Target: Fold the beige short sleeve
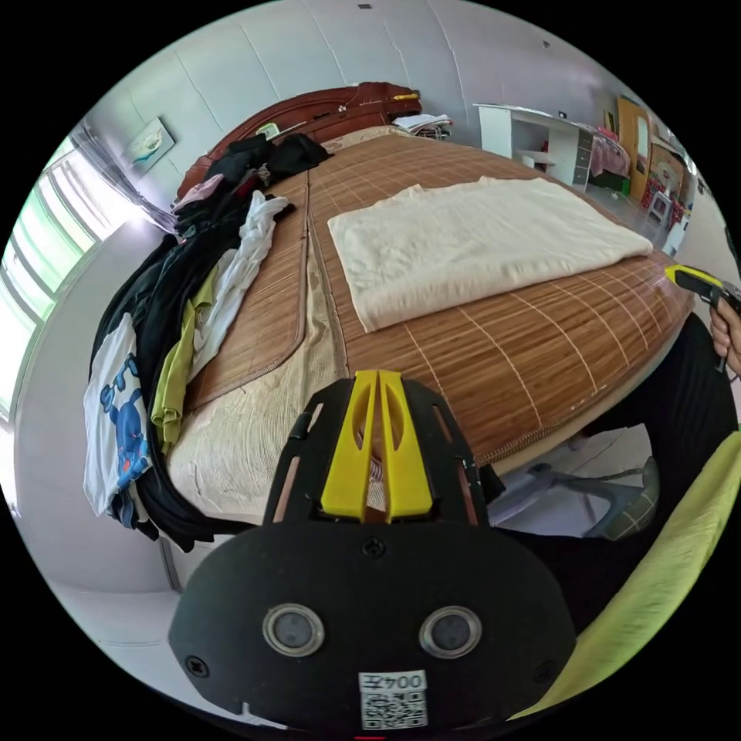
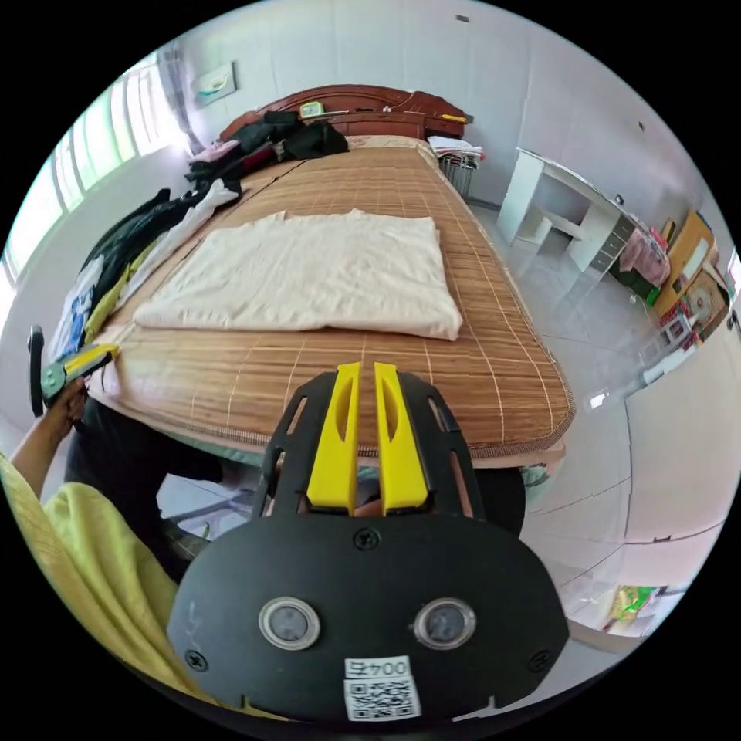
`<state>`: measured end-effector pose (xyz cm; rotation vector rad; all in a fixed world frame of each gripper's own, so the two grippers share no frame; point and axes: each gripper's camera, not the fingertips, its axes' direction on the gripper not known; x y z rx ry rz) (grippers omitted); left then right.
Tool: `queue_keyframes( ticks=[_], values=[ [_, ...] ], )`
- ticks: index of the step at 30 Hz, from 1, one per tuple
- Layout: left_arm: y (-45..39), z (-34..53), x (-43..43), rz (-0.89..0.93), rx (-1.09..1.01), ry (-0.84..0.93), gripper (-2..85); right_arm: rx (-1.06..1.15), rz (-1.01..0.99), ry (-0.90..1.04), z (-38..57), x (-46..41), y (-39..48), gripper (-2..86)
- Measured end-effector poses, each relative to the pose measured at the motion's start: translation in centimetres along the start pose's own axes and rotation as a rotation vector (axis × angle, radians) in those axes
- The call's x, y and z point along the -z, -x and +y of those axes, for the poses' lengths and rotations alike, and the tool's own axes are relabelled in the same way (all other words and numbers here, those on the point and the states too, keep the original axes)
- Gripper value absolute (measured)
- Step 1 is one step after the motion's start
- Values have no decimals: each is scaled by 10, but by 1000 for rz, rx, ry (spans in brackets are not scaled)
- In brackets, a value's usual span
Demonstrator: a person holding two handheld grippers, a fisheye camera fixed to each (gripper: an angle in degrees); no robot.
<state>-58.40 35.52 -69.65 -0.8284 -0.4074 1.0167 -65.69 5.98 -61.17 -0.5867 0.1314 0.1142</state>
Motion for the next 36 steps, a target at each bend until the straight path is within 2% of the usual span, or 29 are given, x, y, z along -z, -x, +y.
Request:
queue_keyframes(
  ticks=[3, 11, 14, 18, 23, 29, 36],
  values=[
    [0, 0, -6, 56, 36, 20, 4, 28, 7, 37, -7, 1, 22, 46],
    [14, 12, -8, 160, 116, 11, 7, 18, 67, -38, -23, 27, 60, 40],
    [11, 11, -1, 225, -4, -36, 10, 20, 84, -53, -29, 34, 68, 39],
    [12, -3, -4, 54, -114, -17, 15, 33, 107, -49, -39, 41, 76, 39],
    [43, -15, -19, 228, -154, -17, 35, 24, 94, -47, -50, 48, 74, 39],
    [56, -21, -34, 240, -233, 7, 76, 25, 101, -44, -60, 48, 69, 38],
    [63, -26, -46, 265, -265, -5, 70, 7, 69, -40, -70, 44, 50, 39]
  ],
)
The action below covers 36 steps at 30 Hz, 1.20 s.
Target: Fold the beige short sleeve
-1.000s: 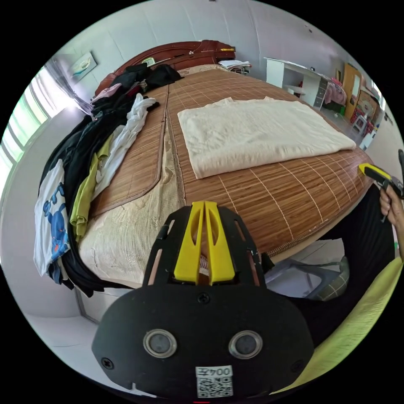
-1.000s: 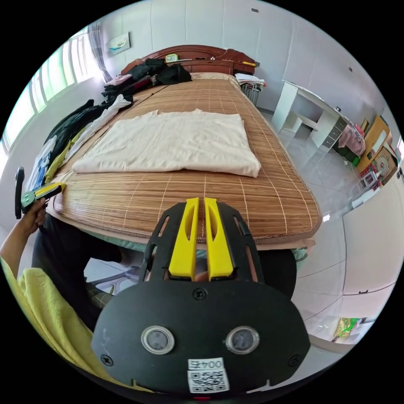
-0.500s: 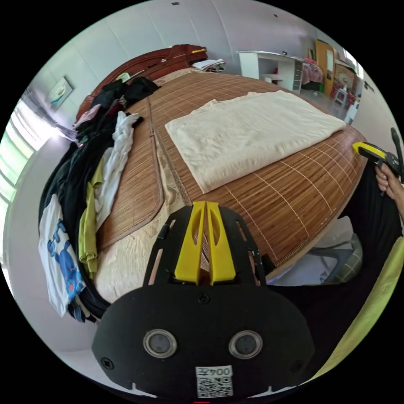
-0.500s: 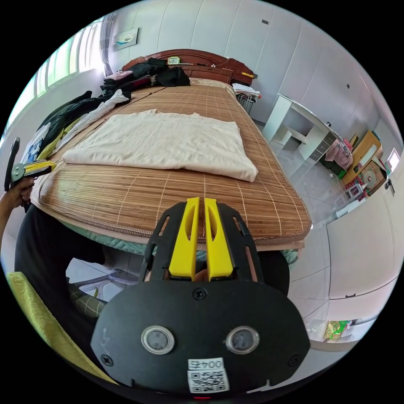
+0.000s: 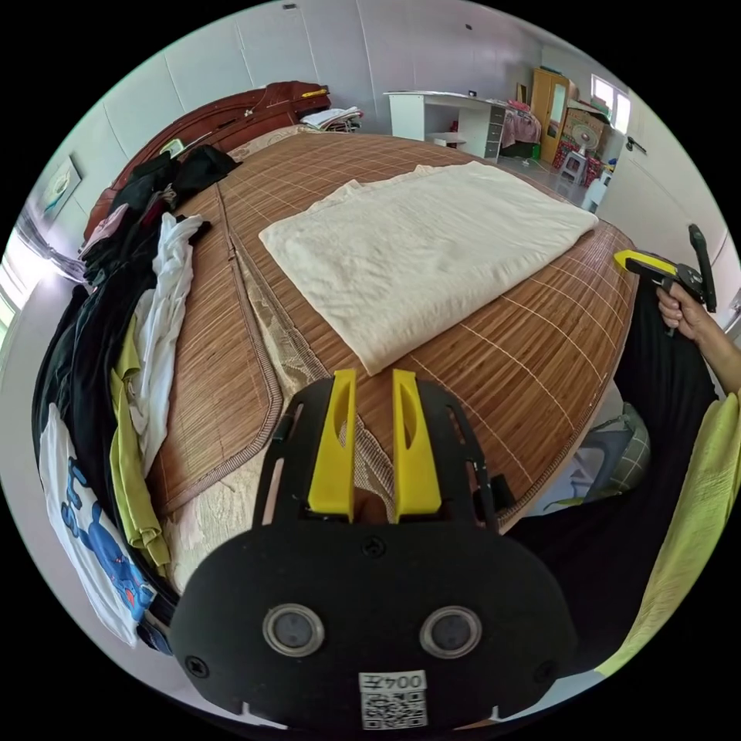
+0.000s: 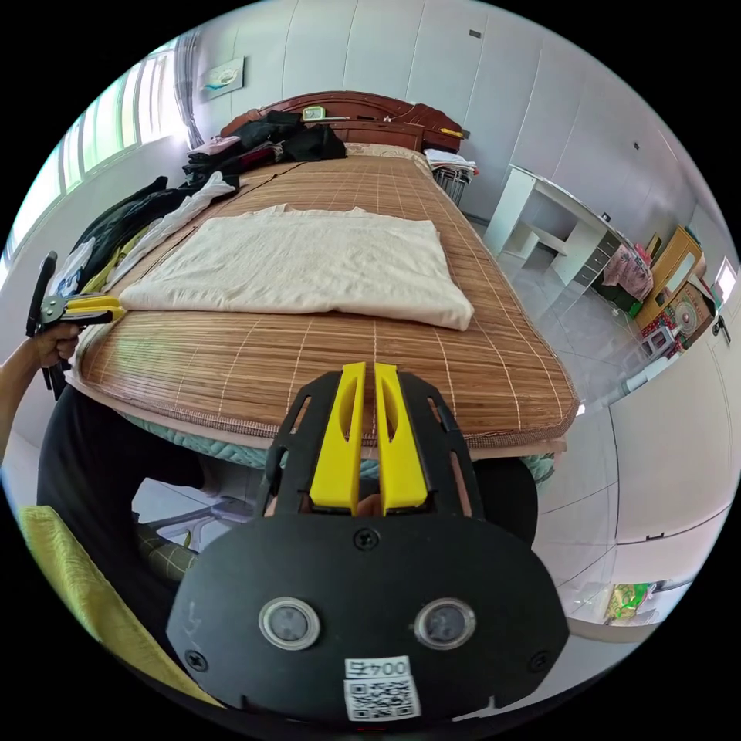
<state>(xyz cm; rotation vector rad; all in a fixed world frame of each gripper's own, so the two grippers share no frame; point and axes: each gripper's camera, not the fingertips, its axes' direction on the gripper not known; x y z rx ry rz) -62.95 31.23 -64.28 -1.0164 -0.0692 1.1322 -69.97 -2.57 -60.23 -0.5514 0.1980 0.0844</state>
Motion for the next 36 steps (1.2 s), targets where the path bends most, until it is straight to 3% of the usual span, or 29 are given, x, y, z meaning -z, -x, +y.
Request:
queue_keyframes(
  ticks=[6, 14, 28, 36],
  values=[
    [14, 4, 0, 41, -11, -6, 39, -67, -85, -76, -24, 3, -71, 65],
    [30, 4, -1, 43, -17, 6, 25, 57, -246, 75, -78, -67, -180, 102],
    [66, -6, 3, 114, -84, 52, 10, 325, -275, 135, -103, -131, -207, 5],
    [97, 19, 31, 180, -58, 20, 7, 252, -366, 165, -91, -138, -255, 3]
  ],
)
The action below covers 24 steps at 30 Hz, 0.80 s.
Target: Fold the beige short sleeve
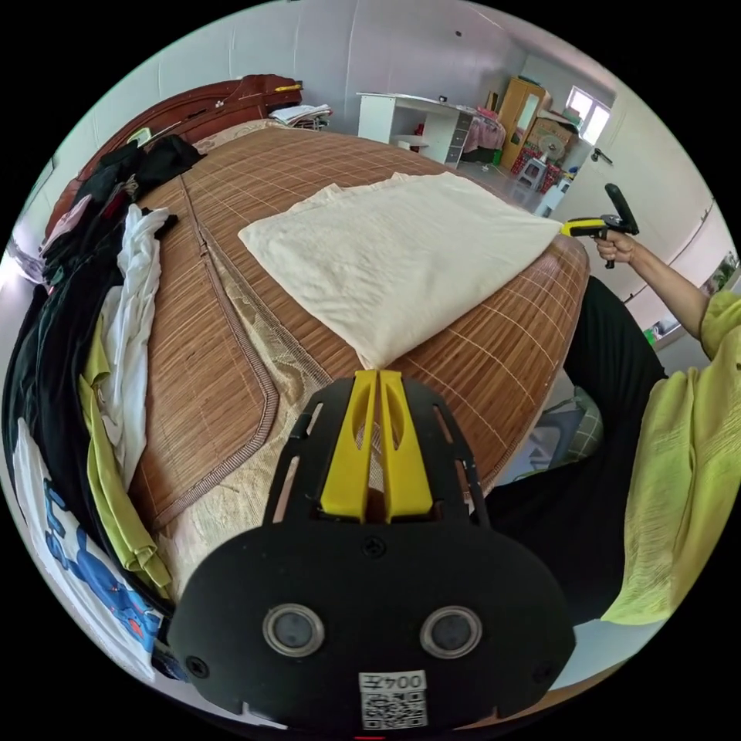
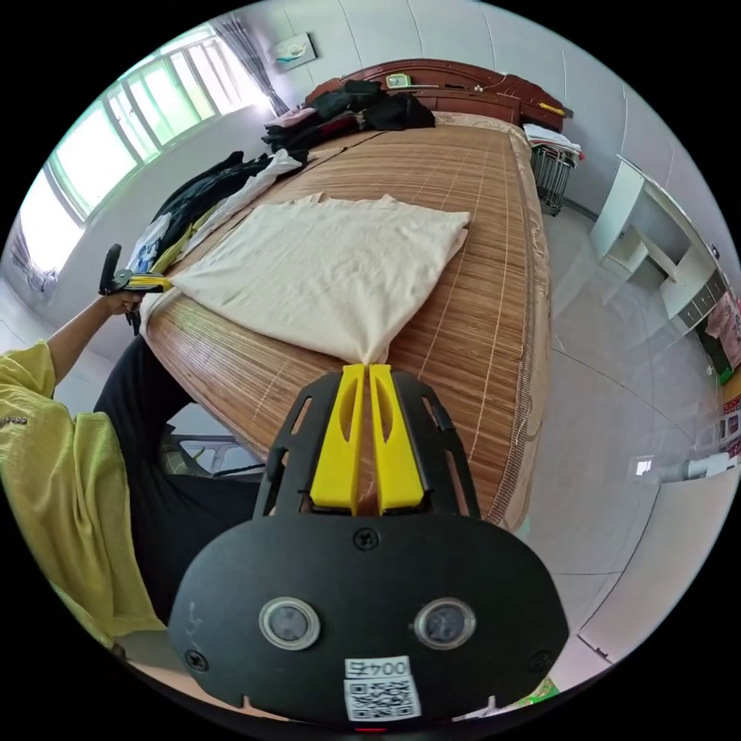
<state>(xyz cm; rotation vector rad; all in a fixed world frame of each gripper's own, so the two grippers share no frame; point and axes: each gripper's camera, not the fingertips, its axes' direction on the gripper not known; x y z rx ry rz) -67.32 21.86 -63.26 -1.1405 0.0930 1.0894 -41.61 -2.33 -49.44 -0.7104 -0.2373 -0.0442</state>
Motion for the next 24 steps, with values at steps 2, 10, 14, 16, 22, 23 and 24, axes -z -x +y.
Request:
queue_keyframes(
  ticks=[2, 10, 14, 16, 22, 23, 24],
  values=[
    [-2, 6, 6, 3, -8, 4, 6, 28, 5, 20, 6, 0, 2, 8],
    [-29, 61, 36, 39, -22, -17, 7, 37, -66, 23, 75, 8, -3, 44],
    [-37, 84, 23, 54, 32, -33, 7, -43, -108, 20, 124, -14, -16, 55],
    [-35, 88, 23, 61, 67, -58, 8, -87, -131, -12, 138, -20, -24, 58],
    [-36, 93, 32, 28, 98, -36, 8, -150, -149, -53, 168, -27, -39, 64],
    [-34, 96, 40, 6, 115, -36, 8, -153, -142, -55, 174, -25, -39, 65],
    [-33, 99, 50, -16, 139, -46, 8, -157, -126, -57, 178, -23, -39, 65]
  ],
)
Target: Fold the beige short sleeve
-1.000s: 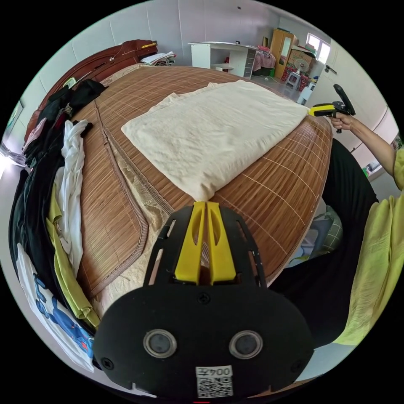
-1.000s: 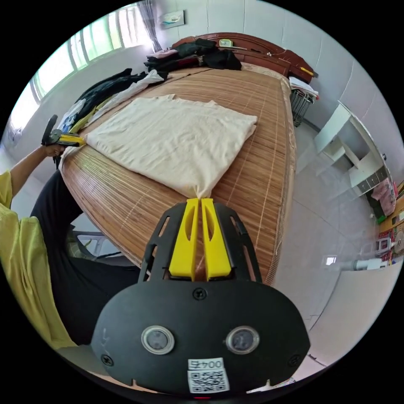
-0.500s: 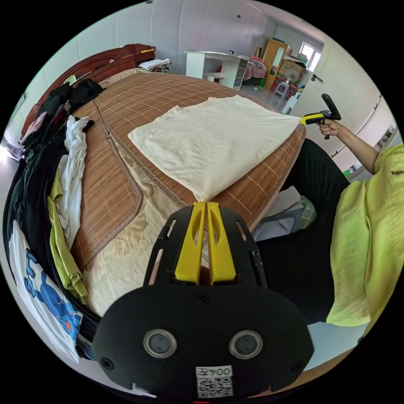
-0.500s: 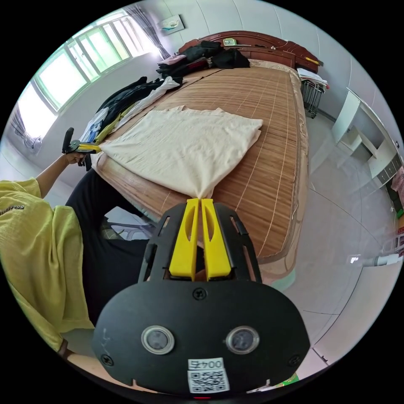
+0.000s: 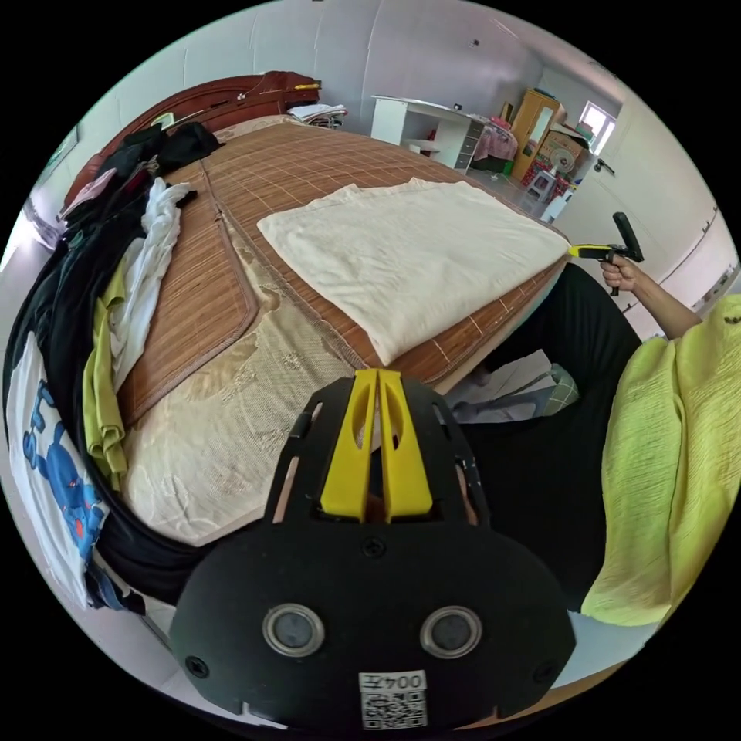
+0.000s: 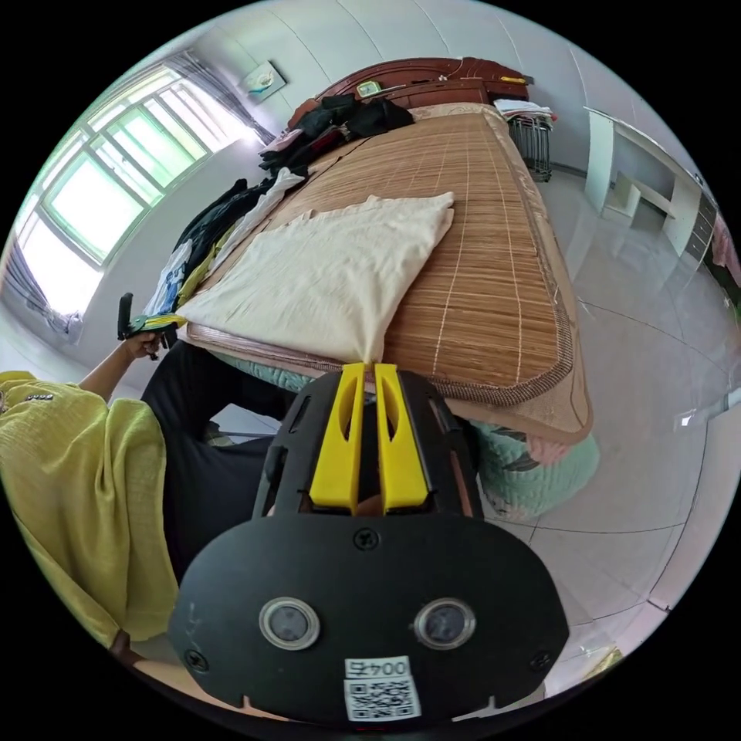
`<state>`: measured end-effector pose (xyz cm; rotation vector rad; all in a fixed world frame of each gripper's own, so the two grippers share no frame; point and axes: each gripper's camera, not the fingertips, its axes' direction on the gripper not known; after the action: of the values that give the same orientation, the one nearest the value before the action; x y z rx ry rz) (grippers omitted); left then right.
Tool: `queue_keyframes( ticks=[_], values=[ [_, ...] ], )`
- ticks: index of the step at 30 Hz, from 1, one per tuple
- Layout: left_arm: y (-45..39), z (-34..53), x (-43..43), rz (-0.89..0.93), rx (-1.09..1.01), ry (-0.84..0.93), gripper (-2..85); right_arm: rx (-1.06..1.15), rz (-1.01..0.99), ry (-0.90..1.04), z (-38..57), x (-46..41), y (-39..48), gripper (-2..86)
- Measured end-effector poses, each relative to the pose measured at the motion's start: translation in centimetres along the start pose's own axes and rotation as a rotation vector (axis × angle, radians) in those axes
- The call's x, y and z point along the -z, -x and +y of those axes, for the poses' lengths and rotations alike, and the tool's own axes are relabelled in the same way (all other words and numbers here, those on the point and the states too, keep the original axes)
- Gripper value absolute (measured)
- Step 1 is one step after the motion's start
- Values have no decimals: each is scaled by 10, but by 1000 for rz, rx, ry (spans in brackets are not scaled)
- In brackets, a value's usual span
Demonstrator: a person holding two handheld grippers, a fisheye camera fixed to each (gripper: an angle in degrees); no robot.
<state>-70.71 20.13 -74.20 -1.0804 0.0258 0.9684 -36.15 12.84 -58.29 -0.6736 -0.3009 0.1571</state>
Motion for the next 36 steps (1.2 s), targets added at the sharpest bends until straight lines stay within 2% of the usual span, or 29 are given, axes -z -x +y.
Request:
queue_keyframes(
  ticks=[5, 11, 16, 21, 26, 30, 33, 35, 36],
  values=[
    [-29, -22, 45, -35, 8, -149, 7, -77, 86, -105, 48, 28, -5, 94],
    [-117, -98, -15, -175, -135, -130, 7, -240, 7, -301, 79, 29, -16, 77],
    [-132, -108, -79, -197, -135, -8, 7, -442, -167, -287, 95, 20, -53, 65],
    [-110, -95, -84, -46, 14, -59, 7, -492, -251, -240, 99, 12, -68, 68],
    [-120, -95, -86, -68, -9, -58, 7, -567, -383, -236, 110, 5, -77, 51],
    [-127, -92, -87, -73, -3, -65, 8, -537, -418, -239, 107, 8, -66, 14],
    [-136, -93, -88, -98, -37, -54, 8, -429, -274, -289, 96, 42, -38, 2],
    [-141, -94, -89, -109, -57, -48, 8, -305, -8, -103, 77, 31, -10, -3],
    [-144, -94, -89, -112, -66, -45, 8, -282, 36, -58, 74, 25, -4, -3]
  ],
)
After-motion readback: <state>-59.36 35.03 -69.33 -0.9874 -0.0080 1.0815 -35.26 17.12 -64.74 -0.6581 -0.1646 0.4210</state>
